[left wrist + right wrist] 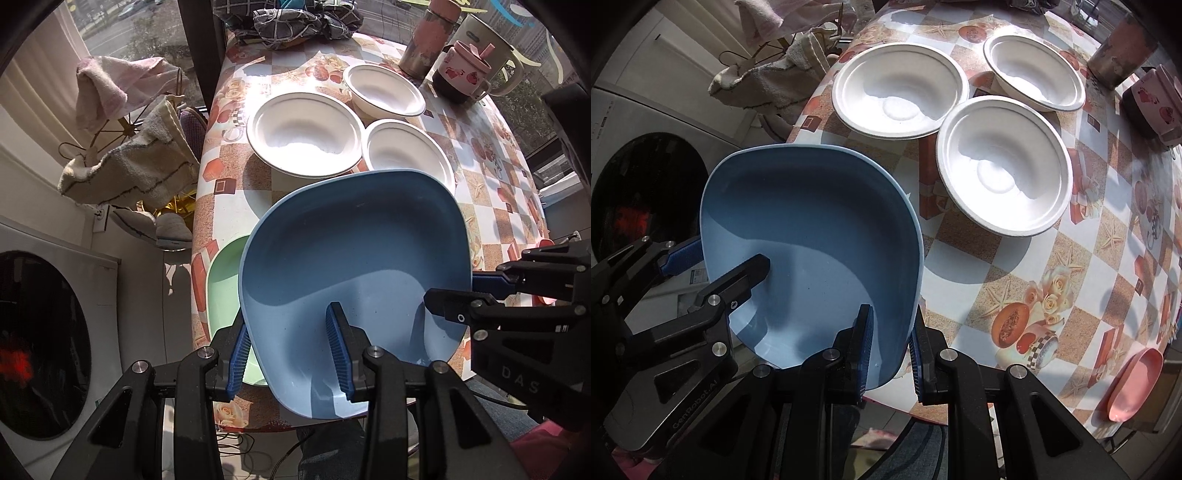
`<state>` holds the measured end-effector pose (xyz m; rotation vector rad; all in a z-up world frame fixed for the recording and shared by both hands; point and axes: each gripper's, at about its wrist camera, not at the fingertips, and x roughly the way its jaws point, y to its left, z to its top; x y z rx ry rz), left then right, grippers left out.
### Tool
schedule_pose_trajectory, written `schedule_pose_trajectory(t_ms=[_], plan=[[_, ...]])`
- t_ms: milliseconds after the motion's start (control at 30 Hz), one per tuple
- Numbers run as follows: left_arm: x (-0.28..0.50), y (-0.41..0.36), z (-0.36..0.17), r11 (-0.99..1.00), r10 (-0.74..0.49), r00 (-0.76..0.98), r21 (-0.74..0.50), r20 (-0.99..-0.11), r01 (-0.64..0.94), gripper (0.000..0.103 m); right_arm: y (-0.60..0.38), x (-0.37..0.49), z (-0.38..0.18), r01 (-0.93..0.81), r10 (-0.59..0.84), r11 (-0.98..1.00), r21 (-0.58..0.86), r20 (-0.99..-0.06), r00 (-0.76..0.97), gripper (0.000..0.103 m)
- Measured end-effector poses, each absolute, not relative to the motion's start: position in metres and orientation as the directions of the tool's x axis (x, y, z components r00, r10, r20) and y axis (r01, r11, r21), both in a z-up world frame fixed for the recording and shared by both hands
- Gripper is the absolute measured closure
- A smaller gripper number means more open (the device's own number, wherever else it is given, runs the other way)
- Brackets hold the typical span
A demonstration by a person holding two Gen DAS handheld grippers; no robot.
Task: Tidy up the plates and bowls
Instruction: 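Lift the blue plate with both tools and carry it over the green plate, then lower the blue plate onto the green plate and open both tools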
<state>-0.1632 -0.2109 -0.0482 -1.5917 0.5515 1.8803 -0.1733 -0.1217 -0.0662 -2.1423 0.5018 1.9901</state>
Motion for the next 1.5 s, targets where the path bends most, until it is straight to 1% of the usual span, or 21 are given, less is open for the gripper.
schedule_pose_trajectory(t_ms=[367,567,800,1033,1100,1233,1300,1333,1367,1400,1433,1500], plan=[[-0.175,-0.232,-0.048,-0.771,0.153,-0.113,-0.047,-0.982,-0.635,0.060,-0.141,-0.190,-0.068,-0.320,-0.154,-0.938,0.135,-0.988,0.033,0.081],[-0.180,-0.240,-0.055,-0.786,0.123,-0.105,-0.032,-0.987,-0.618,0.060,-0.148,-0.195,-0.080,-0.323,-0.187,-0.933,0.161,-0.981,0.052,0.081],[-0.186,-0.242,-0.070,-0.789,0.082,-0.095,-0.006,-0.992,-0.615,0.060,-0.144,-0.199,-0.104,-0.399,-0.273,-0.890,0.221,-0.959,0.076,0.081],[-0.194,-0.238,-0.082,-0.782,0.058,-0.098,0.016,-0.993,-0.623,0.059,-0.143,-0.199,-0.119,-0.423,-0.299,-0.875,0.237,-0.950,0.086,0.081],[-0.196,-0.239,-0.083,-0.785,0.063,-0.092,0.008,-0.994,-0.619,0.056,-0.143,-0.199,-0.121,-0.427,-0.306,-0.871,0.244,-0.948,0.083,0.081],[-0.195,-0.240,-0.085,-0.782,0.054,-0.100,0.020,-0.994,-0.623,0.041,-0.141,-0.197,-0.122,-0.420,-0.288,-0.879,0.225,-0.953,0.093,0.081],[-0.194,-0.239,-0.084,-0.775,0.051,-0.106,0.028,-0.993,-0.631,0.038,-0.136,-0.193,-0.123,-0.428,-0.282,-0.877,0.217,-0.955,0.094,0.081],[-0.193,-0.239,-0.084,-0.773,0.052,-0.105,0.027,-0.993,-0.634,0.037,-0.131,-0.190,-0.123,-0.440,-0.284,-0.871,0.218,-0.954,0.091,0.078],[-0.192,-0.239,-0.083,-0.771,0.056,-0.103,0.023,-0.993,-0.636,0.036,-0.126,-0.187,-0.123,-0.455,-0.284,-0.864,0.215,-0.955,0.088,0.069],[-0.192,-0.239,-0.082,-0.771,0.059,-0.101,0.019,-0.993,-0.637,0.035,-0.121,-0.184,-0.123,-0.471,-0.282,-0.856,0.211,-0.956,0.083,0.032],[-0.192,-0.240,-0.081,-0.771,0.058,-0.101,0.020,-0.993,-0.637,0.035,-0.113,-0.180,-0.123,-0.493,-0.282,-0.844,0.211,-0.957,0.074,0.002],[-0.193,-0.240,-0.081,-0.770,0.062,-0.092,0.011,-0.994,-0.638,0.033,-0.098,-0.171,-0.122,-0.540,-0.289,-0.813,0.220,-0.956,0.047,0.000]])
